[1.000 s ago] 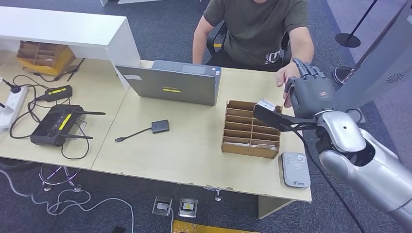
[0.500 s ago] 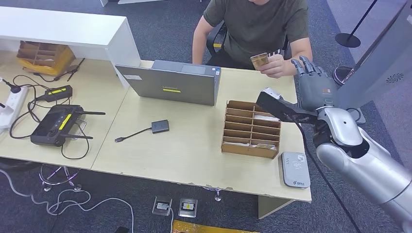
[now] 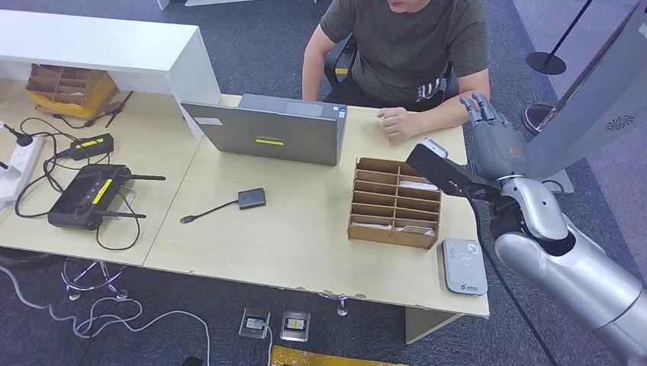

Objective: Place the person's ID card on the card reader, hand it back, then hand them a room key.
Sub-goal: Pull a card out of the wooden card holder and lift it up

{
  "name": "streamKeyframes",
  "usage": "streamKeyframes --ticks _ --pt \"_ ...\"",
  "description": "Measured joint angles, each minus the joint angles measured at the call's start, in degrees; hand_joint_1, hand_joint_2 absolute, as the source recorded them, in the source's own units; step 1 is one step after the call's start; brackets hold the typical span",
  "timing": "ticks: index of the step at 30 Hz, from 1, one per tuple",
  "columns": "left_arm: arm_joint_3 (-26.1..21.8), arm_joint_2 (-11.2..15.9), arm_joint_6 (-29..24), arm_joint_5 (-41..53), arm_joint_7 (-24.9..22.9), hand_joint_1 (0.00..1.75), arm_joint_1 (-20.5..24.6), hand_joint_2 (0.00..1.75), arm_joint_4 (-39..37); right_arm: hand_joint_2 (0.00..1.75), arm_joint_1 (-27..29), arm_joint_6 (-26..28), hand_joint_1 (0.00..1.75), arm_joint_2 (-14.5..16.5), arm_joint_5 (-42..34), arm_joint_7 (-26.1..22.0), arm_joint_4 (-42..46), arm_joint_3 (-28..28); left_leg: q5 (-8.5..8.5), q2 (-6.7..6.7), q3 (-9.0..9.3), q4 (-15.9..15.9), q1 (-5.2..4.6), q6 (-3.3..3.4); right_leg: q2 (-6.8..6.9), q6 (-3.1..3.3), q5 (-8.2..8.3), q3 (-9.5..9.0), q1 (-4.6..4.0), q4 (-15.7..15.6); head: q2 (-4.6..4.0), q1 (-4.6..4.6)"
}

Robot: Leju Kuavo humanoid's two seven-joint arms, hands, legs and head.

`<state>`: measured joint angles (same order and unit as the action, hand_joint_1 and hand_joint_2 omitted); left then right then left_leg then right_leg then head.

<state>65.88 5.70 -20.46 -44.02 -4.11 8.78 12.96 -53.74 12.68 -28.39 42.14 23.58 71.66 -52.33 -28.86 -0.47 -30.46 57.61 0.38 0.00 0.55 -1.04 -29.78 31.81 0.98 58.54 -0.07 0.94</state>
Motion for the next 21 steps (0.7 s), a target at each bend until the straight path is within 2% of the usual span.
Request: streamKeyframes --ticks 5,8,11,12,15,21 --pt "0.0 0.0 0.0 0.0 0.0 0.0 0.0 0.0 0.0 0.0 0.1 -0.1 0.0 0.0 0.0 0.0 0.1 0.0 0.0 0.0 0.0 0.0 0.0 0.0 0.0 0.0 0.0 0.0 0.0 0.0 -0.01 0.0" --pt "0.0 0.1 0.0 -0.1 0.0 0.0 -0.1 0.0 0.0 0.0 0.7 -2.6 0.0 -0.9 -0.9 1.7 2.2 0.0 0.0 0.0 0.02 0.0 0.0 -0.01 -0.01 -0.01 0.01 -0.02 0.0 0.0 -0.02 -0.03" --pt "0.0 0.6 -0.2 -0.4 0.4 0.0 -0.6 0.0 -0.1 1.31 2.9 -11.2 0.0 -4.8 -7.5 8.7 11.0 -0.2 0.01 0.01 0.06 0.0 0.0 -0.02 -0.06 -0.01 0.02 -0.05 0.0 0.0 -0.02 -0.05" --pt "0.0 0.8 -0.2 -0.6 0.6 0.0 -0.7 0.0 -0.1 1.75 3.9 -12.6 0.0 -6.2 -9.2 10.2 13.9 -0.5 0.01 0.01 0.07 0.0 0.01 -0.02 -0.08 -0.02 0.03 -0.05 0.0 0.0 -0.02 -0.05" --pt "0.0 0.9 -0.3 -0.9 0.8 0.0 -0.9 0.0 -0.1 1.75 6.3 -11.1 0.0 -8.2 -9.2 10.6 16.9 -1.2 0.01 0.01 0.08 0.0 0.01 -0.02 -0.08 -0.02 0.03 -0.06 0.0 0.0 -0.02 -0.05" --pt "0.0 1.1 -0.4 -0.9 1.0 0.0 -0.9 0.0 -0.1 1.75 11.4 -6.2 0.0 -9.8 -7.6 10.6 18.2 -1.5 0.01 0.01 0.04 0.0 0.01 -0.02 -0.06 -0.01 0.03 -0.07 -0.01 0.0 -0.02 -0.05"
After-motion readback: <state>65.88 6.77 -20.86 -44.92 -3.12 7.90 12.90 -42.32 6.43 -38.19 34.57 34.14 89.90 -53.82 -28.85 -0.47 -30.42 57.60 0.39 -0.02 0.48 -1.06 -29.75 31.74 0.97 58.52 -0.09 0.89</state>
